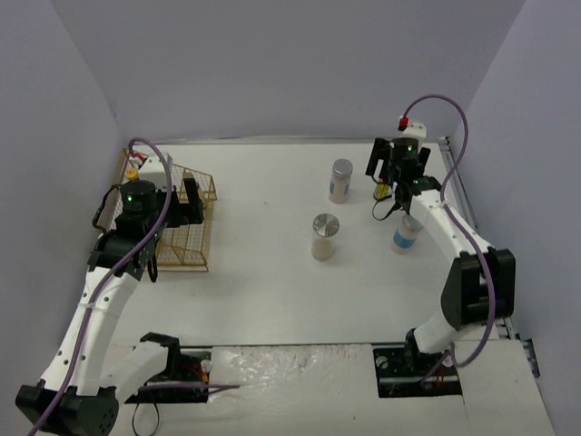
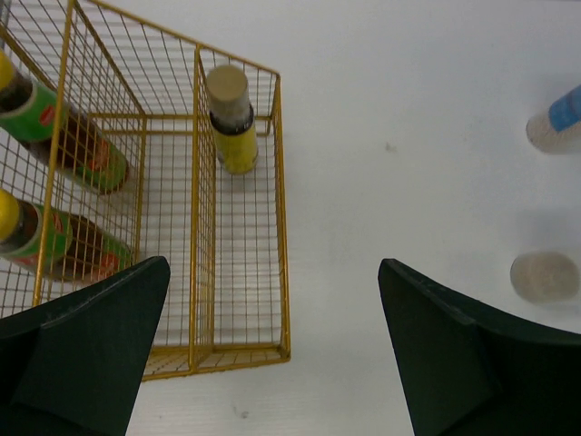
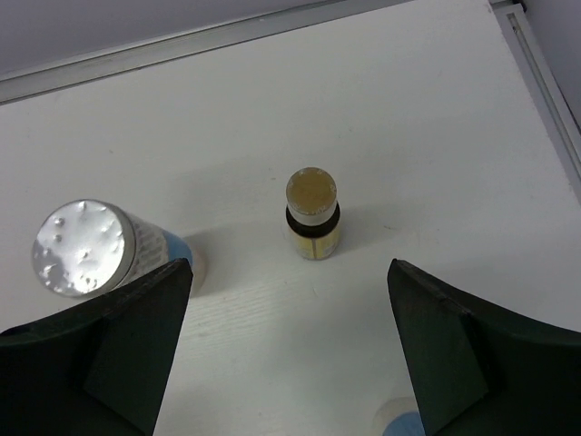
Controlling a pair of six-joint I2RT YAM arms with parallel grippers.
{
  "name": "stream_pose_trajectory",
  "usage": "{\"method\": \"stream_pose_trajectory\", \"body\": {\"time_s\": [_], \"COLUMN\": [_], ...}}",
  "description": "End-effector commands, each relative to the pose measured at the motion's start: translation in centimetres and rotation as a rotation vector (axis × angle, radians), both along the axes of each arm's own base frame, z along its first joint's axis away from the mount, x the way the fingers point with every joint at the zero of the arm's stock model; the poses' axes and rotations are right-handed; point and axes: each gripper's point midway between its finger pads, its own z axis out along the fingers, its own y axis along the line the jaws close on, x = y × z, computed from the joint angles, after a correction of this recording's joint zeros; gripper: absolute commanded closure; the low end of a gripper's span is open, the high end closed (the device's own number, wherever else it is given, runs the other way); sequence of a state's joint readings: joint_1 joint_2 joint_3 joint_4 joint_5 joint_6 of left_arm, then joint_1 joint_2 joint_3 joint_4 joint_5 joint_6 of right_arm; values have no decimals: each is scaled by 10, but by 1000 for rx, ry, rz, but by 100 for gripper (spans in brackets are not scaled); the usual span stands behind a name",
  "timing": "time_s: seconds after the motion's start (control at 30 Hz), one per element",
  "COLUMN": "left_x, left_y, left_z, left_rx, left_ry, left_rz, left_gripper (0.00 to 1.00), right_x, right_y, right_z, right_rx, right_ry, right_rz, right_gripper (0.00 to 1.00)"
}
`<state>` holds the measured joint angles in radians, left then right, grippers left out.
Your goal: Organize the condiment bottles
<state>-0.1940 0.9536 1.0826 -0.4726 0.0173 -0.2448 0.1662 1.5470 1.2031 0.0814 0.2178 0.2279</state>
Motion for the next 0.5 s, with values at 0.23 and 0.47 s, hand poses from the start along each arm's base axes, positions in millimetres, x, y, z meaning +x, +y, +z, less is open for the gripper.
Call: {"method": "stream_pose_trajectory", "body": {"time_s": [0.23, 0.47], "left_x": [-21, -25], "left_y": [18, 27], "left_z": [-13, -15], "left_rx": [49, 59], "left_ry": [-72, -72], "left_rz": [34, 81], "left_gripper": [3, 3], "right_x": [61, 67], "right_y": [-16, -19], "right_z": [-11, -37], "right_rx": [-4, -59], "right_ry": [-109, -117], "right_rz": [65, 117], "right_gripper": [33, 47]}}
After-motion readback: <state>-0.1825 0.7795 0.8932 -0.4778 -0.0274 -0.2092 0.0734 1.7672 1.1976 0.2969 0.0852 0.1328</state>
